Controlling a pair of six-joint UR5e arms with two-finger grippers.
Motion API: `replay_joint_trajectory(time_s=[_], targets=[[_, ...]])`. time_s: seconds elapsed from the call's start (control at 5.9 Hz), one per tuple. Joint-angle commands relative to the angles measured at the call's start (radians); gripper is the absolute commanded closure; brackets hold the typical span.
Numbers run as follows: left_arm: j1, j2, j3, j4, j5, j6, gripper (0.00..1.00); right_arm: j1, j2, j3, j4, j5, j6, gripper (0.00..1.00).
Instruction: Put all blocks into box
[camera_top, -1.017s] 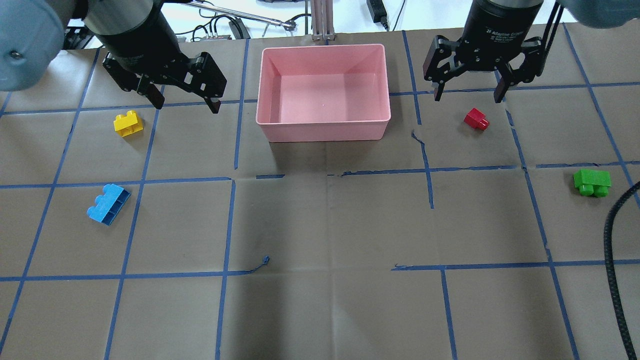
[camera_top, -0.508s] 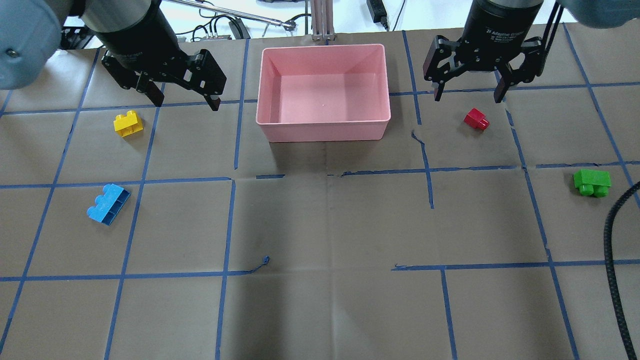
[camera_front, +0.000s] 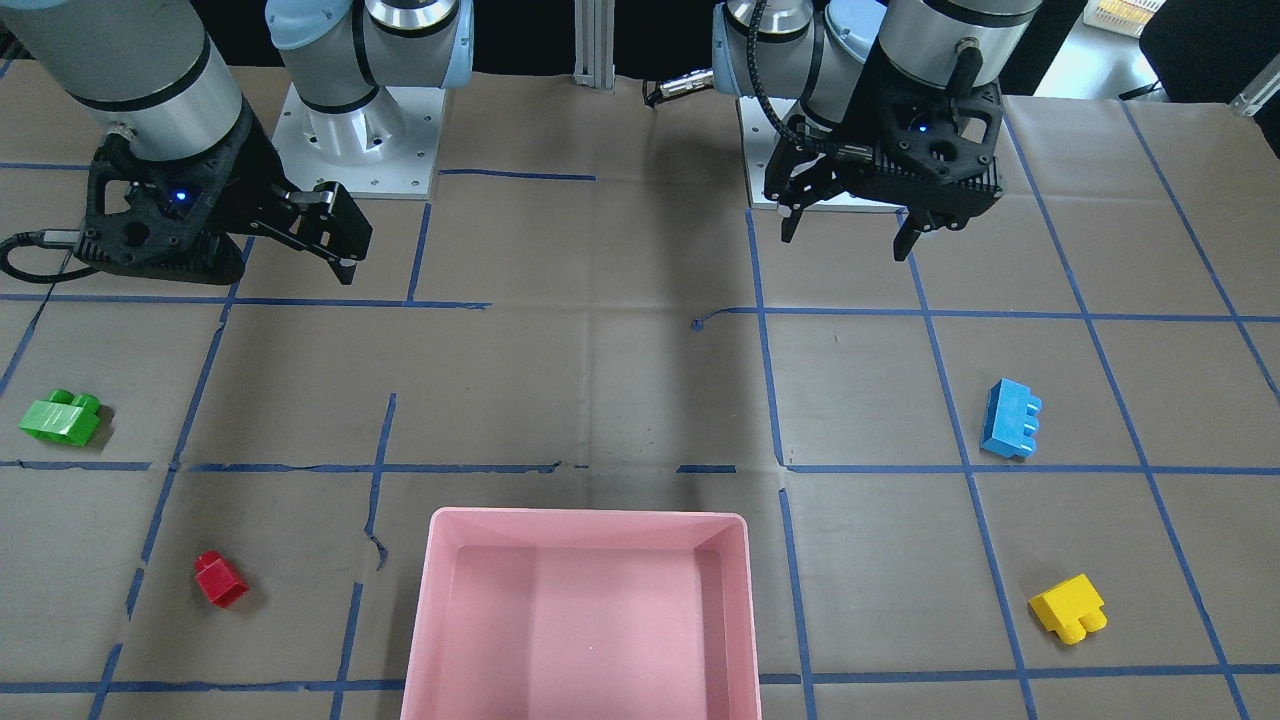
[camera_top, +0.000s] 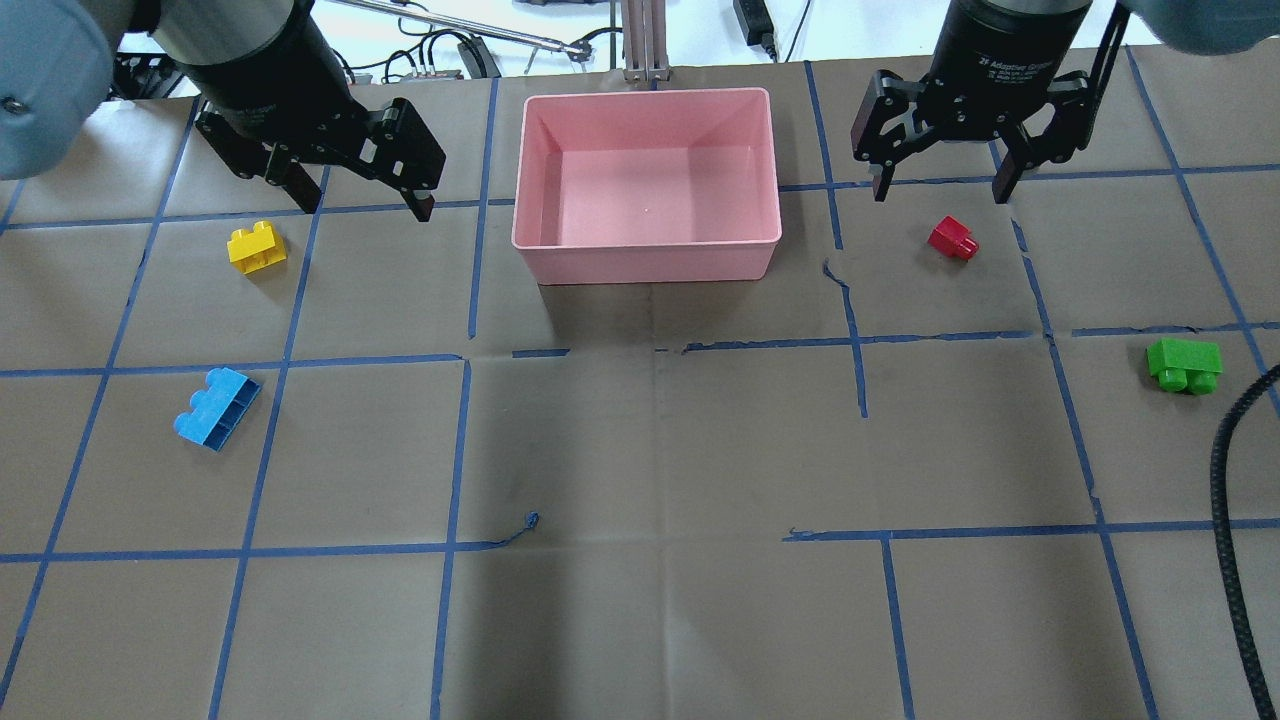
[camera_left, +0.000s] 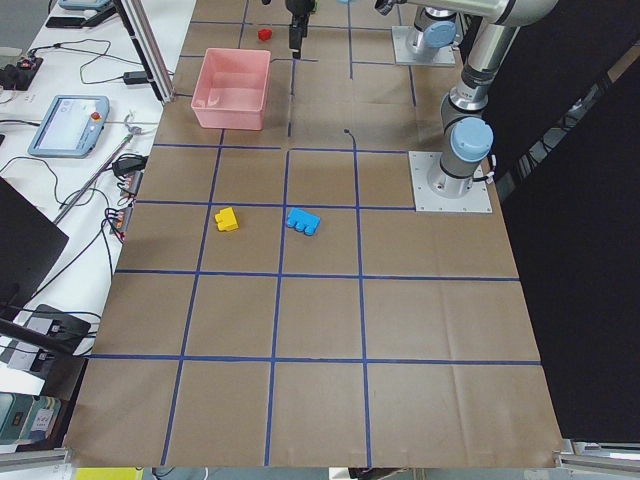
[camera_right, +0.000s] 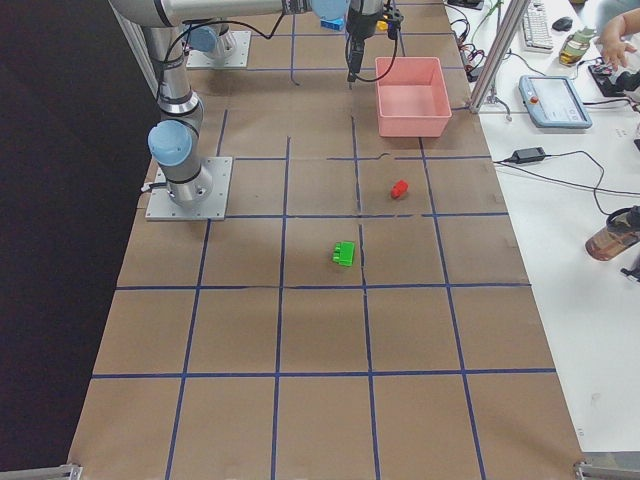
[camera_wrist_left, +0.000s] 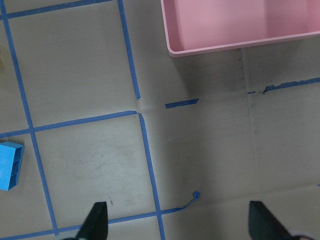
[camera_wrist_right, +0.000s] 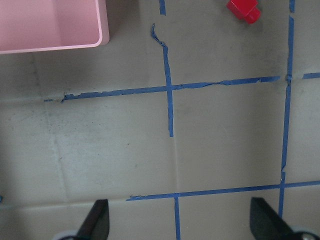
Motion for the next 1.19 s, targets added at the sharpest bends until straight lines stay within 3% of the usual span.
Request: replay_joint_trajectory(time_s=[0.0,0.17,0.34,0.51,0.68,0.85,1.02], targets=[[0.122,0.08,-0.031,-0.022,0.046,0.063,0.01,-0.09,0.001,0.0,-0.009,0.003,-0.187,0.0],[0.252,0.082,-0.059,-0.028,0.049,0.11,0.01,-0.183,0.001,0.0,-0.01,0.004,-0.359,0.0],[0.332,0.081,-0.136,-0.003,0.046,0.298,0.01,-0.268,0.005,0.0,-0.012,0.001,-0.573,0.0],[0.386,0.076,-0.207,0.081,0.049,0.401,0.01,-0.345,0.042,0.0,-0.057,0.0,-0.747,0.0],[0.408,0.053,-0.265,0.17,0.048,0.519,0.01,-0.43,0.077,0.0,-0.167,-0.041,-0.787,0.0],[0.415,0.024,-0.319,0.262,0.048,0.659,0.01,-0.507,0.109,0.0,-0.215,-0.075,-0.785,0.0],[0.415,-0.029,-0.359,0.351,0.048,0.671,0.01,-0.569,0.132,0.0,-0.217,-0.076,-0.773,0.0]])
